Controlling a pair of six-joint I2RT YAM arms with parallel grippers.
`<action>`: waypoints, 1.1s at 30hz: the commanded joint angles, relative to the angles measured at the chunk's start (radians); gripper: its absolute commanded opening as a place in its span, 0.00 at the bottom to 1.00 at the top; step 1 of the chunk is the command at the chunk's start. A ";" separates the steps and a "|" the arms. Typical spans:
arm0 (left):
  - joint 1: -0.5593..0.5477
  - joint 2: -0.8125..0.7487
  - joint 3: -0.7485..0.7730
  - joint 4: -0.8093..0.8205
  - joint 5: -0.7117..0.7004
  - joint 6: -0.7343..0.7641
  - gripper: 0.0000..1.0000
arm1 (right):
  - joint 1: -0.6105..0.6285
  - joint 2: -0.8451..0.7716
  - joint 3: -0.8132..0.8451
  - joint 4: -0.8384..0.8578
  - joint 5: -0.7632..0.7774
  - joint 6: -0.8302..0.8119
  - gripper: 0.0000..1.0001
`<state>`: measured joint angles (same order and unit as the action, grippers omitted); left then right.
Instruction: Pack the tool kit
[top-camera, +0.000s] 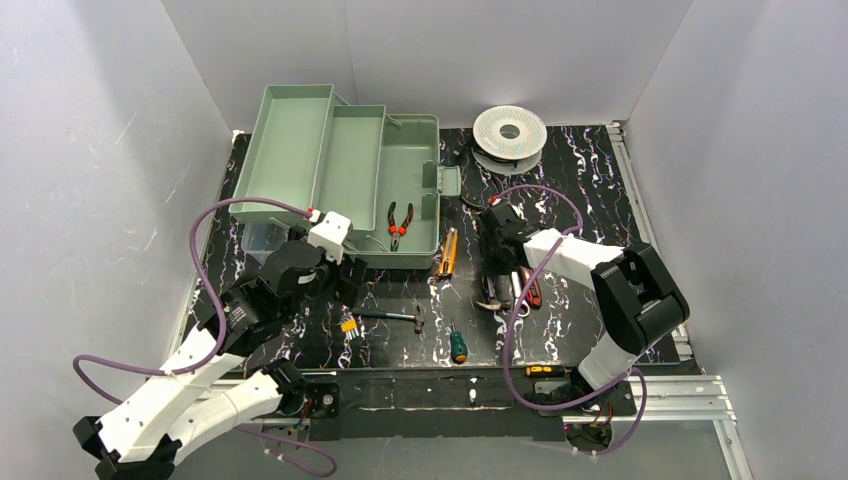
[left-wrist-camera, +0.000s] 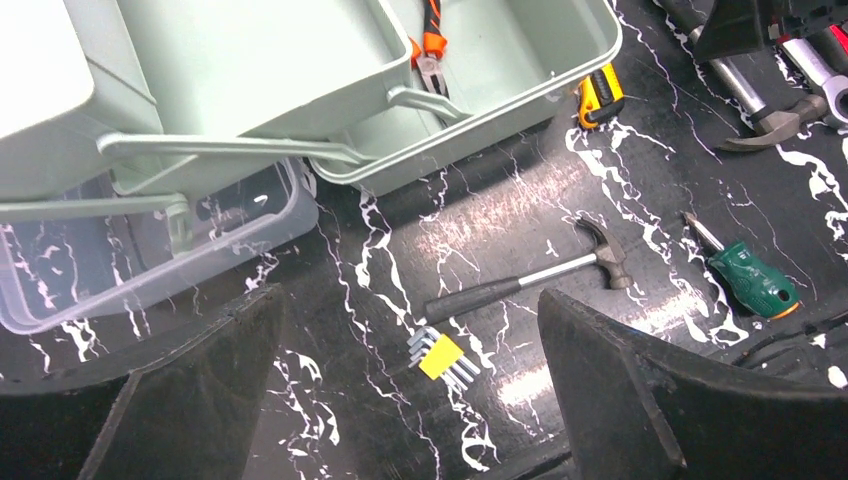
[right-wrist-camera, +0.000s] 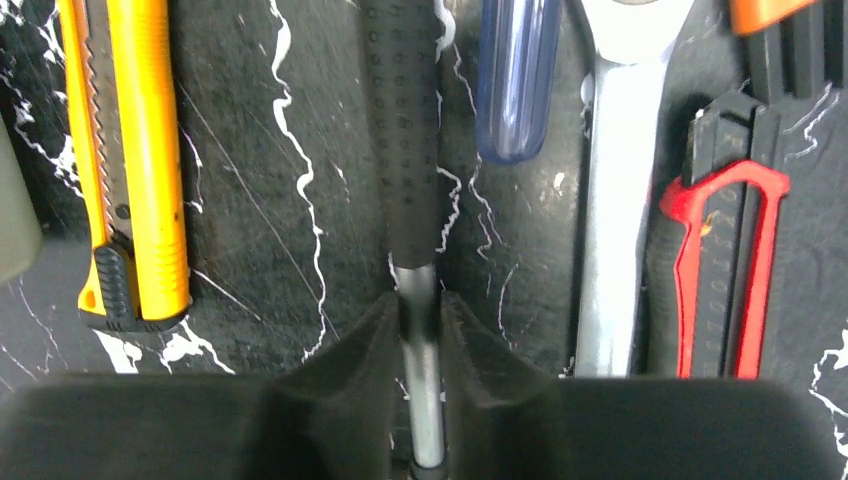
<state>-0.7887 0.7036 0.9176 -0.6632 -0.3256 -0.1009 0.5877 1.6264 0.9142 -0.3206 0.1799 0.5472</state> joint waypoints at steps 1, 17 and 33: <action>-0.004 0.028 0.061 0.024 -0.034 0.057 0.98 | 0.009 0.056 0.008 -0.035 0.058 0.023 0.21; -0.004 0.009 -0.015 0.201 0.049 0.189 0.98 | 0.050 -0.266 -0.060 0.040 0.124 -0.083 0.01; -0.004 -0.040 -0.169 0.408 0.009 0.307 0.98 | 0.050 -0.466 -0.097 0.207 0.051 -0.219 0.01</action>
<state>-0.7887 0.6891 0.7918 -0.3283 -0.3012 0.1570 0.6353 1.2247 0.8162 -0.2394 0.2737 0.3832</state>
